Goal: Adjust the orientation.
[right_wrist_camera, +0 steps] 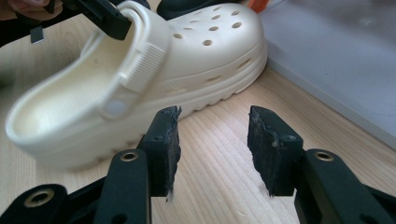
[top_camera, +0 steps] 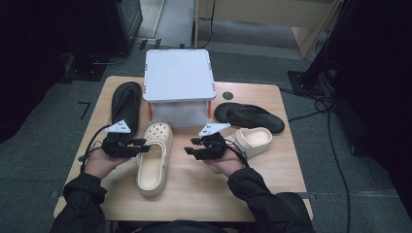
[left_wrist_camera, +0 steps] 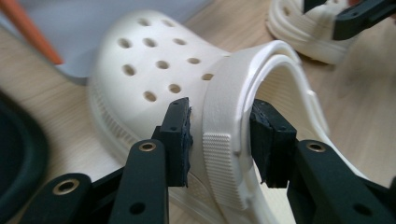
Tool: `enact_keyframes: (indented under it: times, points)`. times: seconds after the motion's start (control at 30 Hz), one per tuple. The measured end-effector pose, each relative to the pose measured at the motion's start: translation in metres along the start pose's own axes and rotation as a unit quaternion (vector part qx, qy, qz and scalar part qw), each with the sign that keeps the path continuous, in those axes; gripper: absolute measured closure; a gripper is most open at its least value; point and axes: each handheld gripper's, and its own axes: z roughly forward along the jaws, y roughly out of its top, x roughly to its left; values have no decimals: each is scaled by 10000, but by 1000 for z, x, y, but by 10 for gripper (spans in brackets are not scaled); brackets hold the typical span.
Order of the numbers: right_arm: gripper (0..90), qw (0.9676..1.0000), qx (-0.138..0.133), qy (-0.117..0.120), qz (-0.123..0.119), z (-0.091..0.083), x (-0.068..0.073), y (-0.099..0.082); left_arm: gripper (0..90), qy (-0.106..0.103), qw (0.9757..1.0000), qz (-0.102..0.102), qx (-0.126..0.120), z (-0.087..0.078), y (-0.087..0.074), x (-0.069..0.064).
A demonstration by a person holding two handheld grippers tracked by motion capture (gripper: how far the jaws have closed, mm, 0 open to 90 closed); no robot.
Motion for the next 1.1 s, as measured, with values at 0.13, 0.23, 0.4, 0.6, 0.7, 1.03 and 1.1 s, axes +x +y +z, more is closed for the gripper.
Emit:
enact_keyframes:
  times: [0.13,0.23,0.4,0.6,0.7,1.03,1.1]
  points:
    - [543,10000,-7,31,0,2,3,0,609,-5,10000,-60,-38,-1,-1,1]
    - [544,10000,7,42,-9,3,4,1,603,-31,9999,-79,-76,-1,-2,2]
    - [550,9999,-2,94,-48,6,8,2,545,6,9999,-72,-83,-4,-2,1]
    - [550,9999,-1,164,-43,10,13,2,525,72,9989,-150,-441,-20,-2,8]
    - [533,9998,-51,151,-135,14,19,4,528,30,9988,-177,-456,-23,3,11]
    - [490,9996,-180,197,-95,32,33,22,518,-91,9986,-56,-525,-26,32,17]
    - [484,9996,-187,186,-119,35,35,26,517,-92,9984,-56,-556,-27,38,19]
